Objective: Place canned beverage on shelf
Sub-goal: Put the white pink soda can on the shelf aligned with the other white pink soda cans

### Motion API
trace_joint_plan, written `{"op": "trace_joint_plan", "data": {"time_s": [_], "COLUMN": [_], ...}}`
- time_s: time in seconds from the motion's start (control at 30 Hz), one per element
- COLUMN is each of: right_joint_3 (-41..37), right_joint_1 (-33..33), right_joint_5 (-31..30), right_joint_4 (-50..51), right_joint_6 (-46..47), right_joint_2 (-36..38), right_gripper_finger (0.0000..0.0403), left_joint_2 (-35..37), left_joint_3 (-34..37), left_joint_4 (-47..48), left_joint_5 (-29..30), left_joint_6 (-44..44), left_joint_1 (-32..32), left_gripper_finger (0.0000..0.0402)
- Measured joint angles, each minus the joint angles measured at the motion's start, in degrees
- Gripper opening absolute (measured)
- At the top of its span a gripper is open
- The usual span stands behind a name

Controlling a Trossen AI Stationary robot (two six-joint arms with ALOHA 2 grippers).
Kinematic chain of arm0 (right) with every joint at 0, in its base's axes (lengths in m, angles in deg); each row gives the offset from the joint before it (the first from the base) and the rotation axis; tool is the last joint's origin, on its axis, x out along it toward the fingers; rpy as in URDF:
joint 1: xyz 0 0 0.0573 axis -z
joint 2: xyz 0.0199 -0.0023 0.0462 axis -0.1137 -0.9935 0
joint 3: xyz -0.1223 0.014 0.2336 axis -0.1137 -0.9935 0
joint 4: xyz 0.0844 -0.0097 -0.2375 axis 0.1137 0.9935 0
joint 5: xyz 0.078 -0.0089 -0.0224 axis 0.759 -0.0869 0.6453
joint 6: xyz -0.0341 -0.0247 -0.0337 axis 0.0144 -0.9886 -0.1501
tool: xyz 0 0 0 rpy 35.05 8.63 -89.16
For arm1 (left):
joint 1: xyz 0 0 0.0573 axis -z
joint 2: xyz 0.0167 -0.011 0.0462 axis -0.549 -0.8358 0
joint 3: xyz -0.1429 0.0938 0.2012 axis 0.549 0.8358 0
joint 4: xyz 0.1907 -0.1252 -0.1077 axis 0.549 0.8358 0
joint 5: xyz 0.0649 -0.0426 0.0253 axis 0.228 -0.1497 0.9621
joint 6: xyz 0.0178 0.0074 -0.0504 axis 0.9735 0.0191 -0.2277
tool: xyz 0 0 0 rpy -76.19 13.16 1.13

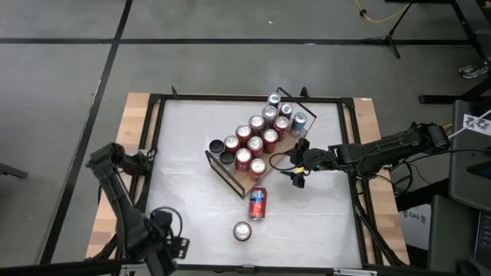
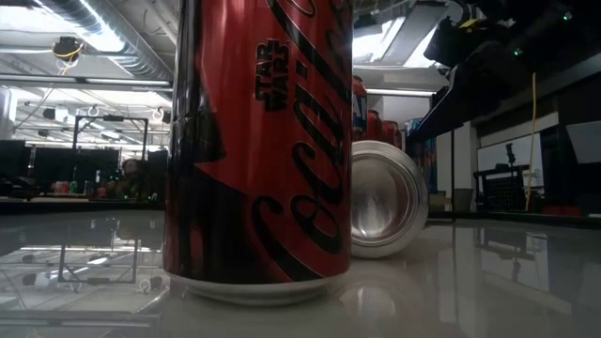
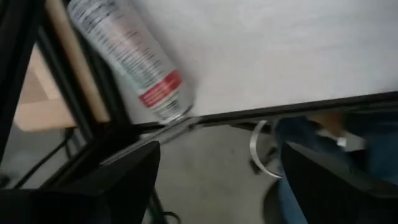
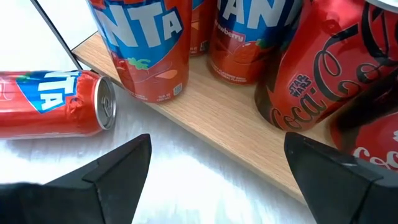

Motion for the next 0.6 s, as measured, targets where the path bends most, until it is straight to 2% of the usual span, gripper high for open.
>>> {"op": "trace_joint_plan", "data": {"time_s": [0.6], "right_joint_3": [0.0], "right_joint_1": [0.0], "right_joint_5": [0.0], "right_joint_4": [0.0], "right_joint_6": [0.0], "right_joint_2": [0.0], "right_gripper_finger": [0.0358], "left_joint_2": [-13.7], "left_joint_3": [0.0], "left_joint_4": [3.4], "left_joint_5": [-5.1], "left_joint_6": [0.2], "left_joint_1": [6.8], "left_gripper_finger": [0.0328]}}
